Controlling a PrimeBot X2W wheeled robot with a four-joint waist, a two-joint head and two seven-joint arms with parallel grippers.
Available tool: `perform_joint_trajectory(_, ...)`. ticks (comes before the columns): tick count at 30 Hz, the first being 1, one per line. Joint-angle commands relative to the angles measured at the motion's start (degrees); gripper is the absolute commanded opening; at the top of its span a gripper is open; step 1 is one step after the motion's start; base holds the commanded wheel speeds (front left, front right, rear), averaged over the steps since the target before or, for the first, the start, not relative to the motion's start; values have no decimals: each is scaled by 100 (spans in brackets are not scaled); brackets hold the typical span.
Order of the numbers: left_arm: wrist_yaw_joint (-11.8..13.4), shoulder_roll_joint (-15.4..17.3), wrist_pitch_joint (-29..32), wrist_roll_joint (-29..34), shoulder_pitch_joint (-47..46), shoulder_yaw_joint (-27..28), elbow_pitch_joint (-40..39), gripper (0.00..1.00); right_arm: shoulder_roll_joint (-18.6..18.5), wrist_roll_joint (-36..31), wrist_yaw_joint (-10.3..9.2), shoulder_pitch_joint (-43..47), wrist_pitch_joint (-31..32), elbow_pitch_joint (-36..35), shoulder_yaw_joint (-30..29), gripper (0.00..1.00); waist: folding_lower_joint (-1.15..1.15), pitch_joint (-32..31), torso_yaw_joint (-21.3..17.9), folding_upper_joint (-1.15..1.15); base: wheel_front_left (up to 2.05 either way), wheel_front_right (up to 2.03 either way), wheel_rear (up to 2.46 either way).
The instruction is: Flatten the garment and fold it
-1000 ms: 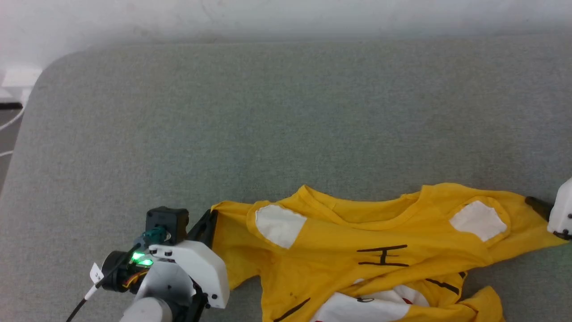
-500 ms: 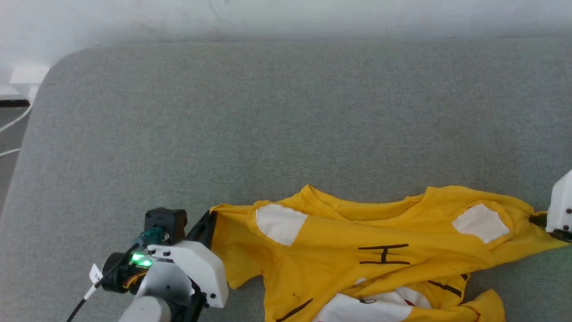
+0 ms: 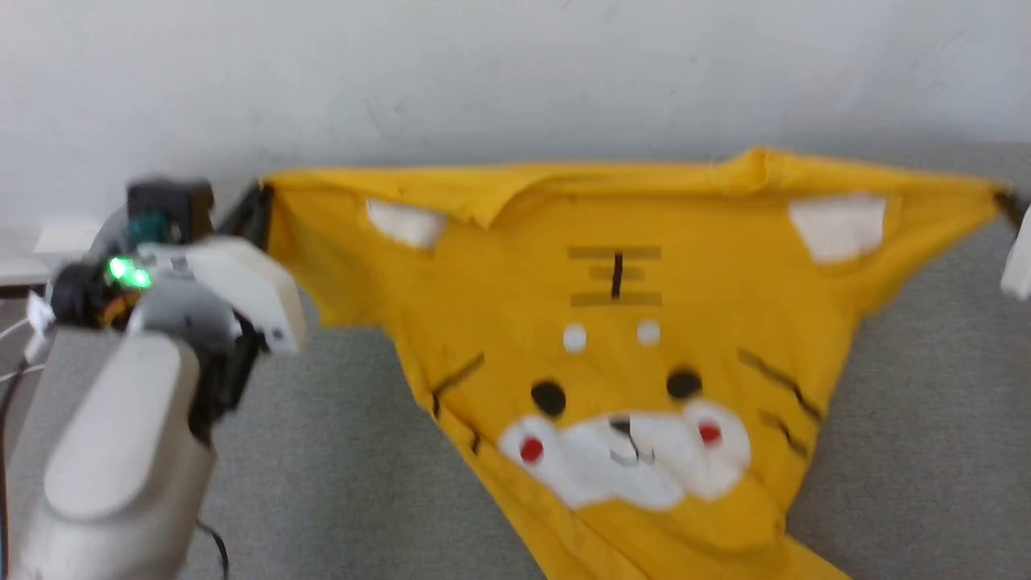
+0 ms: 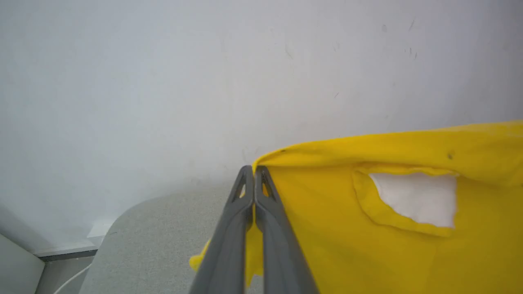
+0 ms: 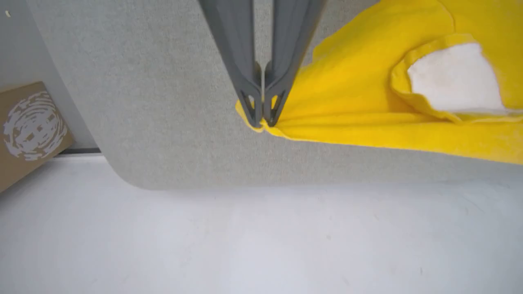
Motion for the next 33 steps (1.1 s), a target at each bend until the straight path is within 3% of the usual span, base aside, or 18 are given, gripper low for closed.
perform_joint_trajectory(1, -72, 52, -83, 80, -393, 29, 277, 0, -16, -91, -14, -251, -194, 66, -43, 0, 1, -89, -179, 0, 0, 0, 0)
perform_joint_trajectory(10, -376, -1, -987, 358, -3154, 118, 2231, 0, 234, -681, -14, -2396, -1952, 532, -214, 0, 1, 760, -401, 0, 0, 0, 0)
perform_joint_trajectory(19, -418, 2, -1743, 523, -4911, 181, 3258, 0, 322, -875, -14, -4068, -2925, 1028, -101, 0, 1, 1494, -475, 0, 0, 0, 0)
perform_joint_trajectory(25, -499, -115, -2017, 576, -5294, 61, 3837, 0, 468, -744, -14, -4355, -3264, 1588, 121, 0, 1, 1836, -461, 0, 0, 0, 0)
perform_joint_trajectory(33, -611, -318, -2377, 445, -4996, 16, 4511, 0, 592, -459, -14, -4023, -3594, 2305, 682, 0, 1, 2039, -397, 0, 0, 0, 0)
